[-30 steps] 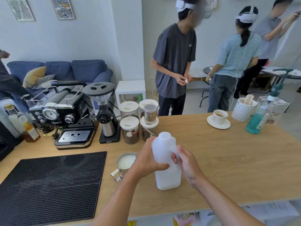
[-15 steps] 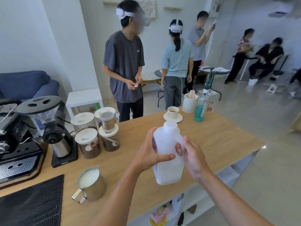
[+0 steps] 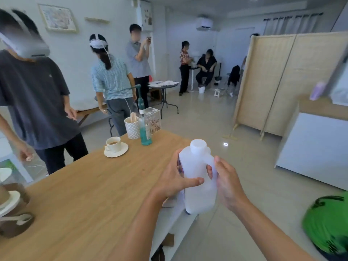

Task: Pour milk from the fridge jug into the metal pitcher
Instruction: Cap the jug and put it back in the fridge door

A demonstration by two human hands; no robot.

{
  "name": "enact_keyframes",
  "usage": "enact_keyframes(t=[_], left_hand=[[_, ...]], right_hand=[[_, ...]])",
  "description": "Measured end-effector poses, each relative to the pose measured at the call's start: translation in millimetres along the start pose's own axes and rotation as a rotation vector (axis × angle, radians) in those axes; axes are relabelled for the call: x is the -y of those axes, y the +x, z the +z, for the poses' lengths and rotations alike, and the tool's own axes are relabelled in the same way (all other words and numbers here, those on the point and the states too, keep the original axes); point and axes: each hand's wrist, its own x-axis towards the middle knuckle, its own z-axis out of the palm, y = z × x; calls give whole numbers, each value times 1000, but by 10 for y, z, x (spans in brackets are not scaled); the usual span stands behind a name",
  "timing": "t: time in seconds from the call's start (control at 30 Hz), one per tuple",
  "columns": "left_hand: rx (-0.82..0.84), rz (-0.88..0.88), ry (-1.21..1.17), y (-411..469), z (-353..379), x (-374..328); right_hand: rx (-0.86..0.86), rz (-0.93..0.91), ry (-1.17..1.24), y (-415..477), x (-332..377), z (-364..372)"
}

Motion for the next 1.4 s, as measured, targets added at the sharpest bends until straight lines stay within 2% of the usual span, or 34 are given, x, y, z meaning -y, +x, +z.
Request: enact_keyframes(t=[0.43, 0.63, 0.7, 0.9, 1.03, 1.4], left_hand=[[367, 143, -37, 1054, 2421, -732], [578, 172, -86, 1343, 3286, -942], [642, 196, -94, 1420, 3538, -994], [916, 283, -123, 1495, 4393, -1150], [1069, 336, -164, 1447, 4820, -1309], [1509, 416, -306, 536, 5835, -1602]], right_hand=[[-423, -151, -69, -128, 616, -2426], [-625, -222, -96, -319, 774, -3108], [-678, -233, -94, -417, 810, -3262], [-1002, -182, -133, -852, 900, -3723], [-1176, -231, -132, -1139, 1008, -3836], [-1584, -270, -197, -2283, 1155, -3816]])
